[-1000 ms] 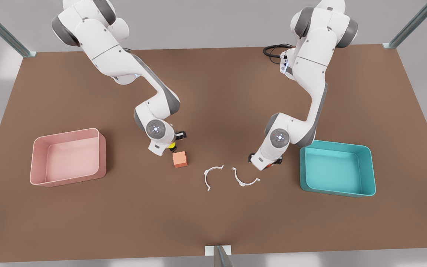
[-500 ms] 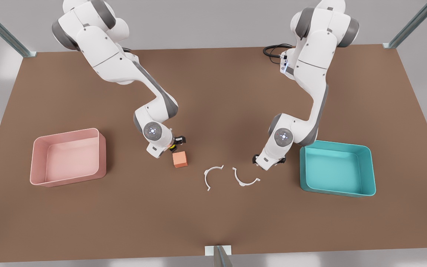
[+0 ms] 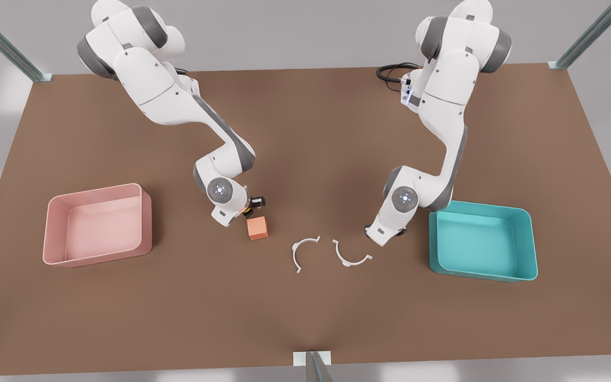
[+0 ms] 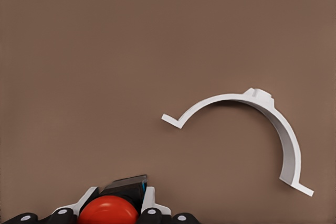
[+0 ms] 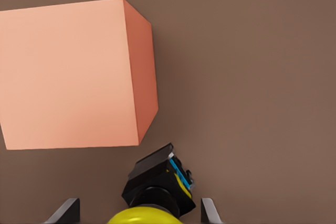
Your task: Place the red button in the blue storage box with the left arm, and place the yellow button in the pink storage box with the right arm
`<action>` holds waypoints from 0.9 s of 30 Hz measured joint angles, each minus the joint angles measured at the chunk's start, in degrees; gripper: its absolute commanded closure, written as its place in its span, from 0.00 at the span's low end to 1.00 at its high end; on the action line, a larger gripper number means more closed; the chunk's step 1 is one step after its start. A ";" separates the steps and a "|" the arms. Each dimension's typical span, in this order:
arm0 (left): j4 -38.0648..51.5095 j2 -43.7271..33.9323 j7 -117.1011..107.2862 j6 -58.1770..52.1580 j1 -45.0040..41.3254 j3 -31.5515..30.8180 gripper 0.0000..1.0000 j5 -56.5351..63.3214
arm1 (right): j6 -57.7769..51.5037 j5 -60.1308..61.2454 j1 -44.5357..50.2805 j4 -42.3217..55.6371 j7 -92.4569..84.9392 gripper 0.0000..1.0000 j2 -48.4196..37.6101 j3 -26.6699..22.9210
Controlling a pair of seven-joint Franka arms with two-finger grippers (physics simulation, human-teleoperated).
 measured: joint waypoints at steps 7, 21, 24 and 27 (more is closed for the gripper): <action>0.38 -11.01 0.67 -5.08 6.33 0.63 0.51 0.10 | 0.67 0.01 -0.64 0.00 -0.63 0.22 0.53 -0.17; 1.39 -11.93 21.18 -19.63 28.29 0.73 0.55 -0.07 | 1.35 0.46 -0.96 0.00 -2.29 0.52 0.63 -0.17; 1.39 -8.80 24.91 -19.95 28.44 0.72 0.55 -0.15 | 1.46 0.71 -0.97 0.00 -2.85 0.54 0.64 -0.17; 1.31 -5.60 28.04 -20.18 28.23 0.72 0.55 -1.09 | 1.54 0.97 -0.98 0.00 -3.48 0.59 0.58 -0.14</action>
